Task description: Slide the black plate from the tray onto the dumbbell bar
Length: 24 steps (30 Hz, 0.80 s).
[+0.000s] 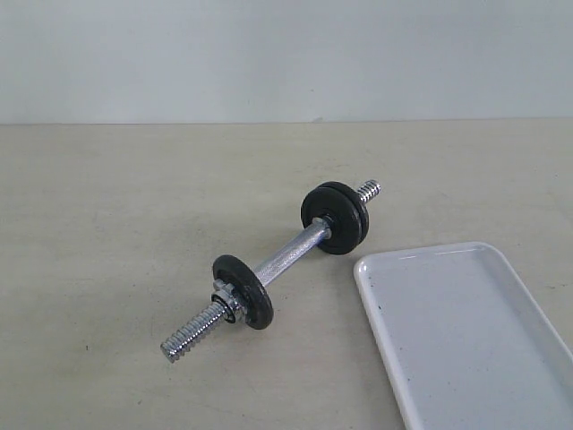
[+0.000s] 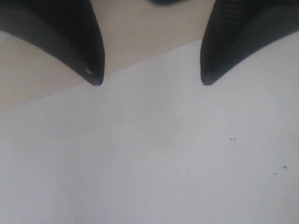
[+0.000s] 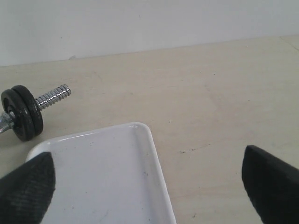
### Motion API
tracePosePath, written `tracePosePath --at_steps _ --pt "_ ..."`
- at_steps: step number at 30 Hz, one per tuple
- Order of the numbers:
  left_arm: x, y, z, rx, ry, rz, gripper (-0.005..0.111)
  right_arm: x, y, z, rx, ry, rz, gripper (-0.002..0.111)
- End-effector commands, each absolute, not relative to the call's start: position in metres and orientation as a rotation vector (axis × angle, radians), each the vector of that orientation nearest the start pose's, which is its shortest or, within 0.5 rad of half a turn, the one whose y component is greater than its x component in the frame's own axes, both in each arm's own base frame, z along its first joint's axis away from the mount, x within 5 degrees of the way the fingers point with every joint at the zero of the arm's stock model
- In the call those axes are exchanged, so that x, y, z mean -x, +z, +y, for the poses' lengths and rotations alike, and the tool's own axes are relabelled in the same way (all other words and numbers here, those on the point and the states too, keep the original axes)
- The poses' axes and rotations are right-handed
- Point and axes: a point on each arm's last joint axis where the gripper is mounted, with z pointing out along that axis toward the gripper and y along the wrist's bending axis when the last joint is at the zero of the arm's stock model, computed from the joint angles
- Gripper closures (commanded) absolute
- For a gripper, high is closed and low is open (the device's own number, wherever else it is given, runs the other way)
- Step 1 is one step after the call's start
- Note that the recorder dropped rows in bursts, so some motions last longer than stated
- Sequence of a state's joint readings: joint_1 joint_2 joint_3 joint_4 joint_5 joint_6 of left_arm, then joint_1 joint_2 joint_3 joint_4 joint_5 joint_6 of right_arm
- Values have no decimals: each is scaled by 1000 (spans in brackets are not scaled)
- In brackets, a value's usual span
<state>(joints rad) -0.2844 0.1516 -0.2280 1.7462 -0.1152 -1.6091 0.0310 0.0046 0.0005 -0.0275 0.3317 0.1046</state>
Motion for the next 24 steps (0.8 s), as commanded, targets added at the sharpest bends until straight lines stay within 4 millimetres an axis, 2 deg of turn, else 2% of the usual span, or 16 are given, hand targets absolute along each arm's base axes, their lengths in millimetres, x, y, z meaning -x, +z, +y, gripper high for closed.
tracePosePath --at_steps 1,6,9,15,19,24 --pt "-38 273 -36 -397 -376 1354 51 -54 183 1 -43 67 1812 4" --pt "-23 270 -48 -480 -517 1337 51 -54 183 1 -45 68 1812 4" --pt "-23 271 -48 -489 -489 1325 51 -54 183 1 -43 66 1812 4" --pt "-21 286 -46 -270 -715 1244 51 -54 183 1 -43 66 1812 4" --pt "-13 296 -50 -354 -728 1143 51 -54 183 1 -45 68 1812 4" --pt "-2 304 -56 -396 -893 1041 51 -54 183 1 -43 67 1812 4"
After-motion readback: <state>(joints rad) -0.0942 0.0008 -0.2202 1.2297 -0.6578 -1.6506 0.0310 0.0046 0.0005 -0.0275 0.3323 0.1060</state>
